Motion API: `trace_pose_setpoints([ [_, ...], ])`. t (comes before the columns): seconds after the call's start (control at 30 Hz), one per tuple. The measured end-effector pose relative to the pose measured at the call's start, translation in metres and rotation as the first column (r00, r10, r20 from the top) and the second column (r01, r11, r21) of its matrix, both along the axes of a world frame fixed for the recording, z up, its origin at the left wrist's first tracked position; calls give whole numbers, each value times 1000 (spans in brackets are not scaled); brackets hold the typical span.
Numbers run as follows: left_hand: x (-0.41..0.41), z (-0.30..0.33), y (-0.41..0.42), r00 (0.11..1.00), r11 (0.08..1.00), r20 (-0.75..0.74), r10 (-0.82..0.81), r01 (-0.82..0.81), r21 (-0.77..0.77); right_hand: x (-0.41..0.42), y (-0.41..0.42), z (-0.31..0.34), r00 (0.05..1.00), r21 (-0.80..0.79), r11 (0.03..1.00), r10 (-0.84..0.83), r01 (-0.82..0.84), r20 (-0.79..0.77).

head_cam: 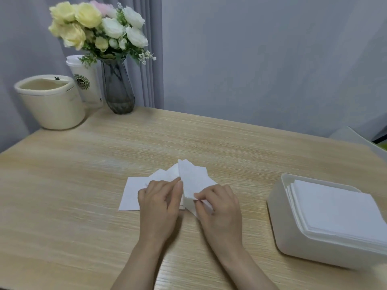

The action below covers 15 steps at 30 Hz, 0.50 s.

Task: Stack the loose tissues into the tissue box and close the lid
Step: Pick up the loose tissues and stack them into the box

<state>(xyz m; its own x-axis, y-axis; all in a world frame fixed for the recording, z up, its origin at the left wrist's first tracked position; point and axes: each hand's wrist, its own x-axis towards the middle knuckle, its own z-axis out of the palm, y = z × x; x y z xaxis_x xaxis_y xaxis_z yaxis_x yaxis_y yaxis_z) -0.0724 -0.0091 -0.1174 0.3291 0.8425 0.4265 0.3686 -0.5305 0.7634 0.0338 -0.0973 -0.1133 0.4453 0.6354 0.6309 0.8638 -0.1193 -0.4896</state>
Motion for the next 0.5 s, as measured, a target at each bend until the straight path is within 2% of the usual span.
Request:
trace_pose_setpoints([
  [0.1,-3,7,-3,996,988,91,-1,15,-153,-6,-3,-5,994,8,999,52,-53,91],
  [0.23,-6,12,-8,968,916,251,0,101,-389,-9,-5,-7,979,46,991,115,-124,169],
  [0.37,-11,12,-5,925,826,374,-71,265,-498,-8,-7,-7,953,67,975,190,-211,236],
  [0.5,-16,11,-6,909,798,416,-11,259,-544,-6,-9,-9,942,31,966,243,-256,230],
])
